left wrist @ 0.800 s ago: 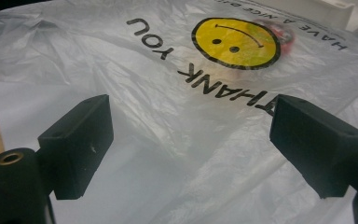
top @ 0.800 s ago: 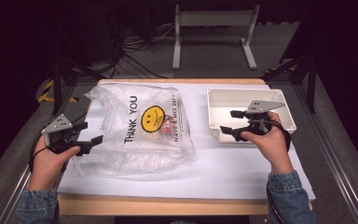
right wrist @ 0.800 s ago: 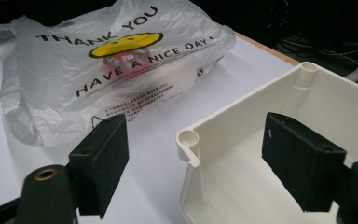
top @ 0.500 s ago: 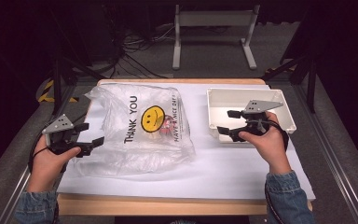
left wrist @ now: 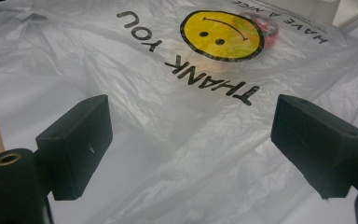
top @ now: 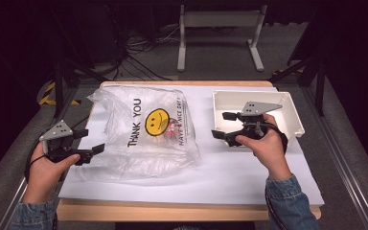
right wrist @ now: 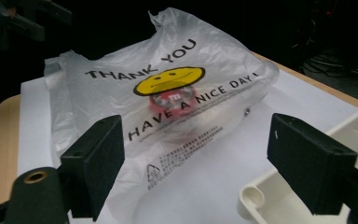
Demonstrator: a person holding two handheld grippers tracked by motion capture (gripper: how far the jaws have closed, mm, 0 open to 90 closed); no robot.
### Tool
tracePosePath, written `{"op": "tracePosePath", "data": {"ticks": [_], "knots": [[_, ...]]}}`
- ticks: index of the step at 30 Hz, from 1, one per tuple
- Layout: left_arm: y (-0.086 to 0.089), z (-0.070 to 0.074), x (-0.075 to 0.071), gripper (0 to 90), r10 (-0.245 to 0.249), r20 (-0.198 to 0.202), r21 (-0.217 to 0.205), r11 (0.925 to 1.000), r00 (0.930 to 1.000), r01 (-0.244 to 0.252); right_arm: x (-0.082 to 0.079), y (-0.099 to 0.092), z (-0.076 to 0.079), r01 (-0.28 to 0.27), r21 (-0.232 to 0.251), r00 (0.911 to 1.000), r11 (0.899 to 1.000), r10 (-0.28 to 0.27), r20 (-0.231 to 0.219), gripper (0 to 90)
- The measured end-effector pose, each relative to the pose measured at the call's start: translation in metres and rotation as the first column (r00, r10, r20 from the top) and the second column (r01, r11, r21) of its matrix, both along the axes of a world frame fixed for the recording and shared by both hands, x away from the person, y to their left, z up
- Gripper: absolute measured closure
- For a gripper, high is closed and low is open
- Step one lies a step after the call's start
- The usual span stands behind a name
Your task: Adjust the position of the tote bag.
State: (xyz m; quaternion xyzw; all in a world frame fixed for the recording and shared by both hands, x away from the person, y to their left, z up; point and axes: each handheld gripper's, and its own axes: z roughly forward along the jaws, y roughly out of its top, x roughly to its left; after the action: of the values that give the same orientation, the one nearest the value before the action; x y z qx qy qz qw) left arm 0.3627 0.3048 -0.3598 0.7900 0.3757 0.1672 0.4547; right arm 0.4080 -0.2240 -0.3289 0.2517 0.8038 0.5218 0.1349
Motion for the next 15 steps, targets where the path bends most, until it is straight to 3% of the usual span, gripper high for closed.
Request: {"op": "tracePosePath", "data": {"ticks": [8, 13, 15], "knots": [[0.002, -0.001, -0.008, 13.2, 0.010, -0.008, 0.006, 0.9999, 0.9999, -0.010, -0.004, 0.028, 0.002, -0.038, 0.025, 0.9992, 0.999, 0.038, 0.014, 18.0], [0.003, 0.000, -0.013, 13.0, 0.008, -0.008, 0.006, 1.0000, 0.9999, -0.008, -0.006, 0.047, 0.000, -0.053, -0.006, 0.9963, 0.999, 0.053, 0.067, 18.1], [0.003, 0.000, -0.014, 13.0, 0.008, -0.010, 0.004, 1.0000, 0.9999, -0.008, -0.006, 0.053, -0.001, -0.067, -0.008, 0.9955, 0.998, 0.068, 0.066, 18.1]]}}
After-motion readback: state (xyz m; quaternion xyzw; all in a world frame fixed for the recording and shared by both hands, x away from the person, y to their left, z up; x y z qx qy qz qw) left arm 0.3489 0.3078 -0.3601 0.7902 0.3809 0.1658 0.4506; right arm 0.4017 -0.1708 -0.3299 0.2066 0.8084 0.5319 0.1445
